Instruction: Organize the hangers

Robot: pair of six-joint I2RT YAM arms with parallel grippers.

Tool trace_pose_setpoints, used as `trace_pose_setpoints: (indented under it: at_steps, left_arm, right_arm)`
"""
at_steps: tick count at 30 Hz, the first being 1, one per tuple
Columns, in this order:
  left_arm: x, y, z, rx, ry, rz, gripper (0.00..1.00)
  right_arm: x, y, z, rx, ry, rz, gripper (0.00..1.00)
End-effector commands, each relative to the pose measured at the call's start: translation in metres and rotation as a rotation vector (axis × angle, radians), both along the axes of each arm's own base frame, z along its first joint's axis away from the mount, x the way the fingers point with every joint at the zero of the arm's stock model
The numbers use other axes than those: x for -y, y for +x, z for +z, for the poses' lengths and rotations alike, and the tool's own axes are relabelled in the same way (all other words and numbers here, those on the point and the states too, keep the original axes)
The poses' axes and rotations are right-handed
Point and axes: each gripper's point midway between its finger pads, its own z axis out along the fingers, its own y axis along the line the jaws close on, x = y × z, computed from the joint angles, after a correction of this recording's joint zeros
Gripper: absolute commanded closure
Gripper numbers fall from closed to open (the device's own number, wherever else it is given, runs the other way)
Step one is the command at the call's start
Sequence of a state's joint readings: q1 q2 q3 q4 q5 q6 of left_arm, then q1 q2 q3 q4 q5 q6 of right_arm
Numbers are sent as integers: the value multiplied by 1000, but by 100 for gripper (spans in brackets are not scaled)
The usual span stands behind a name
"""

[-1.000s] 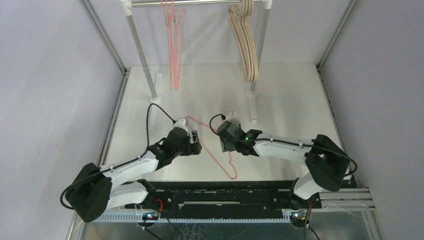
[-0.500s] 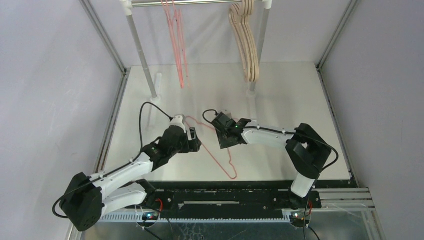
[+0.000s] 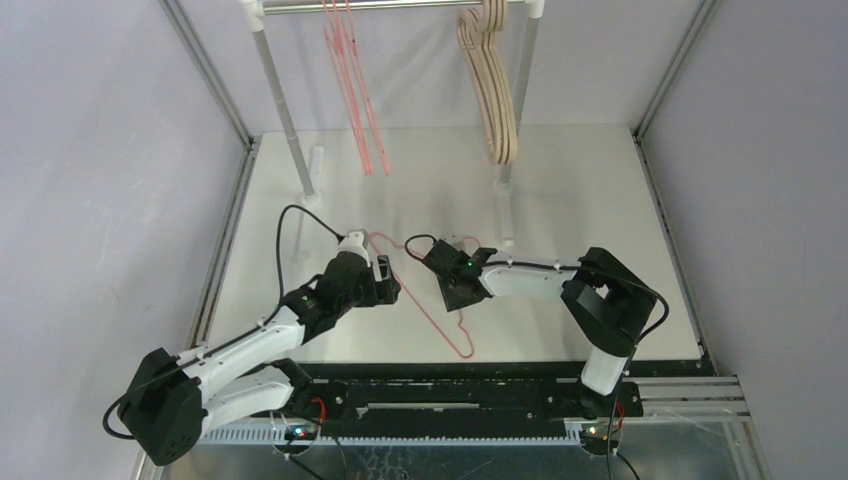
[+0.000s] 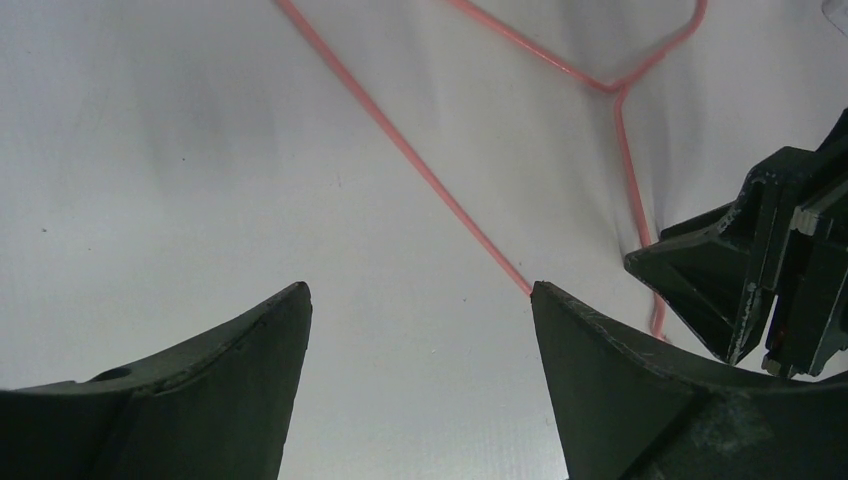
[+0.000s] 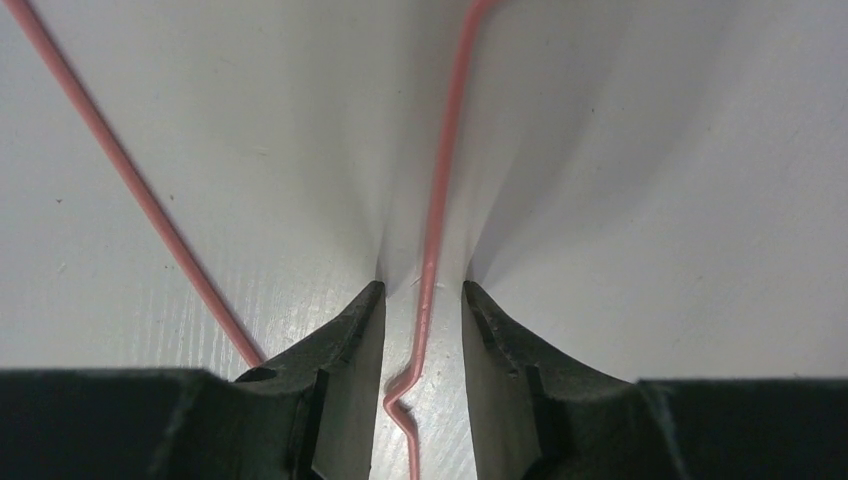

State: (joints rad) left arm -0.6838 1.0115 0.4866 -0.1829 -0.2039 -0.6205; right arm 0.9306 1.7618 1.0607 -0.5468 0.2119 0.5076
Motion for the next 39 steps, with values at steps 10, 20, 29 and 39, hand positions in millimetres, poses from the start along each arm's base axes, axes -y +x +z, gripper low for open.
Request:
trace_pose_setpoints:
  at_steps: [10,20,29,39]
  left_arm:
    - [0,6,10,33,-8,12,15]
    - [-6,4,12,38,1,23,15]
    - [-1,3,2,12,-7,16,17]
    - [14,13,0,6,-30,-7,17]
  right_arm:
    - [12,-23,-29,-25,-22,-47,70]
    - [22,-26,-50,-35,-80,-60,100]
    - [16,-2,0,152,-30,-30,100]
    - [4,0,42,263,68,23,100]
